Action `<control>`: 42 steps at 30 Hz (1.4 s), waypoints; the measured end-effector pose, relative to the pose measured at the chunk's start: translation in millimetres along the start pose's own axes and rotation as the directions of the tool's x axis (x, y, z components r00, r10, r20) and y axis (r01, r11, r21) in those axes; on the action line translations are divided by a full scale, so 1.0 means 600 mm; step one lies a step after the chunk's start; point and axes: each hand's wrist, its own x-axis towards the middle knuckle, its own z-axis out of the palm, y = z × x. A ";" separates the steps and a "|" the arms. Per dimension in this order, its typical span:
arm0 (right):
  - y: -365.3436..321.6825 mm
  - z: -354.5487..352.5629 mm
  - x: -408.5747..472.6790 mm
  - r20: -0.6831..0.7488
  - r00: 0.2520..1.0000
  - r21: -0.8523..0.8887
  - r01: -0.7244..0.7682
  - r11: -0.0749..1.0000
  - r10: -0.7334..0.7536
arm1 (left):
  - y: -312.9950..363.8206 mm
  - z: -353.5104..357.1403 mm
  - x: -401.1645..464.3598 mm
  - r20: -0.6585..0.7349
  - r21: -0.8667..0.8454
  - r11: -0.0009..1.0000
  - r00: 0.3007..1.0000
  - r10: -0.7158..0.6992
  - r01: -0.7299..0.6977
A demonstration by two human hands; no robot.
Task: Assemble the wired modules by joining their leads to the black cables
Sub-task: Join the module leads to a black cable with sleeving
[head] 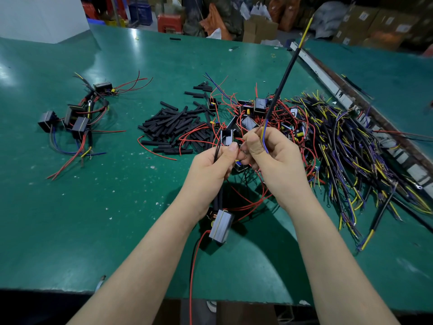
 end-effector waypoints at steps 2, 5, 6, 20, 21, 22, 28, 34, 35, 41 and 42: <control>-0.002 0.000 0.000 0.002 1.000 -0.007 0.001 1.000 -0.001 | -0.001 0.000 0.000 0.000 0.000 1.000 1.000 0.005 -0.005; -0.004 0.002 -0.001 0.010 1.000 -0.021 -0.002 1.000 0.003 | -0.003 -0.001 0.001 -0.007 0.005 1.000 1.000 0.002 -0.002; -0.004 0.002 -0.002 0.009 1.000 -0.028 -0.003 1.000 0.004 | -0.004 -0.001 0.002 -0.011 0.013 1.000 1.000 0.003 -0.003; -0.002 0.000 0.000 -0.030 0.996 0.020 -0.078 0.997 0.079 | -0.009 -0.003 0.007 -0.012 0.033 0.999 1.000 0.001 -0.001; -0.003 0.000 0.000 -0.030 0.996 0.024 -0.077 0.997 0.078 | -0.009 -0.003 0.007 -0.011 0.033 0.999 1.000 0.001 0.000; -0.003 0.000 0.001 -0.029 0.997 0.021 -0.076 0.997 0.077 | -0.010 -0.003 0.008 -0.012 0.030 1.000 1.000 -0.001 0.001; 0.004 -0.001 0.002 -0.049 0.996 0.033 -0.071 0.997 0.073 | -0.010 -0.003 0.005 0.005 0.008 1.000 1.000 0.003 -0.003; 0.015 -0.003 0.003 -0.087 0.993 0.029 -0.072 0.997 0.075 | -0.007 -0.001 0.003 0.012 0.013 1.000 1.000 0.008 -0.008; 0.016 -0.003 0.003 -0.089 0.993 0.032 -0.075 0.997 0.078 | -0.007 -0.001 0.003 0.016 0.020 1.000 1.000 0.013 -0.013; 0.016 -0.001 0.003 -0.093 0.990 0.093 -0.093 0.991 0.102 | -0.003 0.003 0.005 0.027 -0.025 0.996 0.996 -0.090 0.091; 0.016 -0.001 0.003 -0.094 0.990 0.105 -0.099 0.990 0.109 | -0.002 0.004 0.004 0.037 -0.021 0.995 0.995 -0.092 0.093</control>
